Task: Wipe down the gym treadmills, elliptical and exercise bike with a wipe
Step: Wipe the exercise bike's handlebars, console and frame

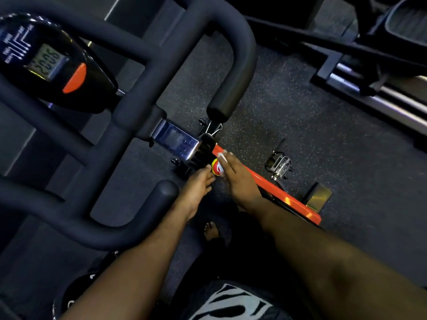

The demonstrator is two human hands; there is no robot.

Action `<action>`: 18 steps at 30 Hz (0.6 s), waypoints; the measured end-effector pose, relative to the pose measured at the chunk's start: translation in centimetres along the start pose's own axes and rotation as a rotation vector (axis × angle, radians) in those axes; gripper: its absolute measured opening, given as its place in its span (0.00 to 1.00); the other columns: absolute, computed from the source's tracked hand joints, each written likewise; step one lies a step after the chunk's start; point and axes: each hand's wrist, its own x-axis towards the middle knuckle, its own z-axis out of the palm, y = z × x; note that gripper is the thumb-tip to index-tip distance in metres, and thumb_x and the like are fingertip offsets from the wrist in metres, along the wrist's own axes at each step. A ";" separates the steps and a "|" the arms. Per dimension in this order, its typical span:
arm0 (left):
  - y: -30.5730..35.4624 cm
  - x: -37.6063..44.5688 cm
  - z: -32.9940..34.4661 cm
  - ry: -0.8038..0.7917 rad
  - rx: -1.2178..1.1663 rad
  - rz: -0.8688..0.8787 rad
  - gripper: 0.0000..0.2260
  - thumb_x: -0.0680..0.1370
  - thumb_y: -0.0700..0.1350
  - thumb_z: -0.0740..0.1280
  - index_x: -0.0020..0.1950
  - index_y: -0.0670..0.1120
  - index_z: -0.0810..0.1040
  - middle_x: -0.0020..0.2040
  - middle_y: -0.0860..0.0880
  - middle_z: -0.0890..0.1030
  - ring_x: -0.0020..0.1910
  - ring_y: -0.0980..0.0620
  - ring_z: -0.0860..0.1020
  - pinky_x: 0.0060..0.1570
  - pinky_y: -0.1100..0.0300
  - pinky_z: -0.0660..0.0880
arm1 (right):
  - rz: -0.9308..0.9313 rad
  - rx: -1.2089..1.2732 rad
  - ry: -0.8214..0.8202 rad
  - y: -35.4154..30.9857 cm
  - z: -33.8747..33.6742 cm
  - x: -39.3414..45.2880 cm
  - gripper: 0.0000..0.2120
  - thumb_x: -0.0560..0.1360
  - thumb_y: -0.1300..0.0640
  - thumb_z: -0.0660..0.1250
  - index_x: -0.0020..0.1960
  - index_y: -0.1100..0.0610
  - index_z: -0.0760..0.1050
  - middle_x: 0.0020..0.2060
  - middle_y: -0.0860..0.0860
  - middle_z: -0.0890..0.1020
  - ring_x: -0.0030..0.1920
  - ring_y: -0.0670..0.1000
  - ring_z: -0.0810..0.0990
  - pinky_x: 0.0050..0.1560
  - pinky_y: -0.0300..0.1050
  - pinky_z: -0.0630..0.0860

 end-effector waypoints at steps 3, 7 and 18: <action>0.0 0.1 0.1 0.014 -0.027 0.003 0.12 0.87 0.54 0.54 0.62 0.57 0.76 0.61 0.54 0.81 0.60 0.60 0.77 0.64 0.58 0.70 | -0.133 -0.189 -0.140 -0.8 0.4 1.4 0.27 0.83 0.53 0.60 0.81 0.52 0.58 0.81 0.54 0.56 0.81 0.59 0.52 0.75 0.59 0.60; 0.4 0.0 0.1 0.043 -0.038 0.010 0.17 0.87 0.54 0.53 0.72 0.52 0.72 0.66 0.51 0.78 0.63 0.55 0.76 0.70 0.56 0.67 | -0.114 -0.182 -0.152 -0.6 -0.1 1.7 0.25 0.84 0.50 0.58 0.79 0.54 0.61 0.76 0.55 0.66 0.75 0.60 0.65 0.66 0.61 0.72; 0.7 -0.8 0.2 0.019 -0.021 0.035 0.24 0.86 0.58 0.52 0.79 0.49 0.66 0.74 0.46 0.73 0.69 0.55 0.72 0.69 0.59 0.66 | -0.228 -0.250 -0.229 -0.8 0.2 1.6 0.32 0.79 0.63 0.59 0.81 0.55 0.56 0.82 0.51 0.51 0.82 0.57 0.44 0.77 0.65 0.58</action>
